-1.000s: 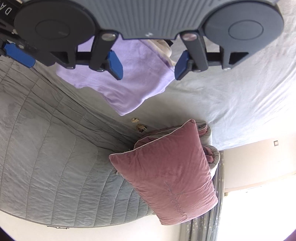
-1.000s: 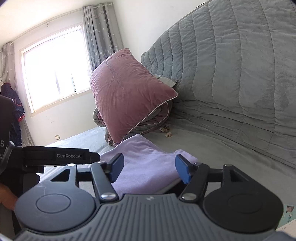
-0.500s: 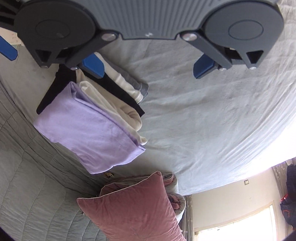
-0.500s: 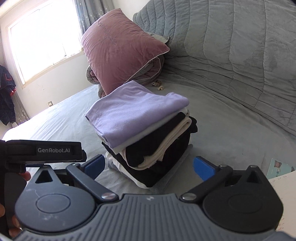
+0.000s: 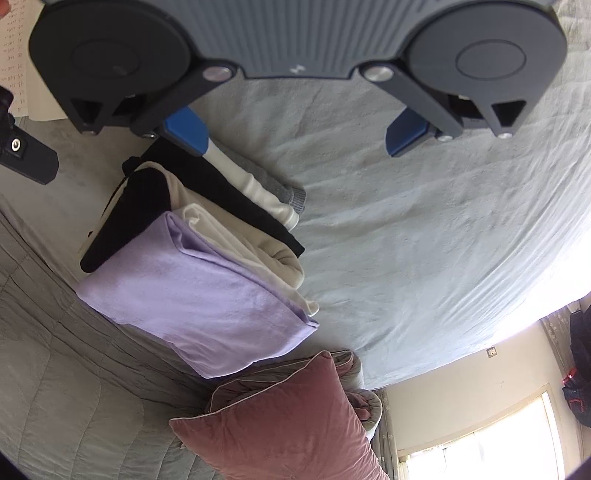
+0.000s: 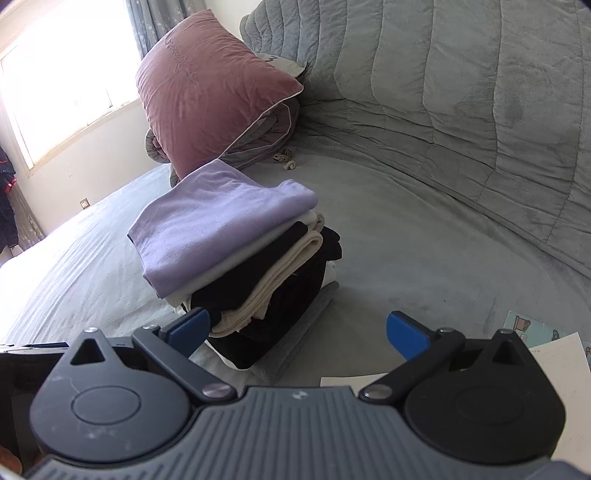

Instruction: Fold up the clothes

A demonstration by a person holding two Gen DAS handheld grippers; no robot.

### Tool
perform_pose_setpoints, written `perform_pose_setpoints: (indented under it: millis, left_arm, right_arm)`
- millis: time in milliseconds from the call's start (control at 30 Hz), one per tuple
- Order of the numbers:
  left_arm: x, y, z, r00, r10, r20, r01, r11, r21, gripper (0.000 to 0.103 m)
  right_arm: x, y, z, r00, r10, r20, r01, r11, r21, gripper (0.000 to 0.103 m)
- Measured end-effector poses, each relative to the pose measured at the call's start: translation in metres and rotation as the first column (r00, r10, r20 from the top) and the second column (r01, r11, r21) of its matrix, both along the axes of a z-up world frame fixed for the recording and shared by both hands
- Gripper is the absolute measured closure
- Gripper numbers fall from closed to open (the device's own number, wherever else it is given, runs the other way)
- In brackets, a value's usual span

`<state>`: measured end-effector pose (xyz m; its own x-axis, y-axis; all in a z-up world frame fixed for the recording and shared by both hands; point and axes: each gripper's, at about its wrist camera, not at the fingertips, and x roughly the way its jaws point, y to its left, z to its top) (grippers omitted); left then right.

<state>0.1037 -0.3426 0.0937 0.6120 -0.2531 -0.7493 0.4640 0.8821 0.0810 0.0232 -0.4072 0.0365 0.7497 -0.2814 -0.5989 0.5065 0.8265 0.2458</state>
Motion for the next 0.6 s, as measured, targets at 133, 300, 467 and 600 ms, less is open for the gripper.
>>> perform_pose_setpoints:
  millis: [133,300,467,600]
  left_arm:
    - [-0.006,-0.002,0.005,1.000,-0.006,0.017,0.006,1.000,0.001,0.001]
    - [-0.007,0.001,0.011,1.000,0.017,0.022,-0.016,1.000,-0.018,0.001]
    - [-0.010,0.005,0.015,1.000,0.014,0.024,-0.013,1.000,-0.025,0.001]
    - [-0.014,0.006,0.018,0.999,0.009,0.031,-0.008,1.000,-0.023,0.001]
  right_arm:
    - [0.002,0.002,0.000,1.000,0.006,-0.018,-0.006,1.000,-0.023,0.000]
    - [0.003,0.005,0.000,1.000,-0.002,-0.030,0.001,0.999,-0.045,0.000]
    - [0.004,0.008,0.001,0.999,0.011,-0.033,-0.013,0.998,-0.055,0.000]
    - [0.004,0.009,0.002,0.999,0.013,-0.031,-0.015,0.998,-0.060,0.000]
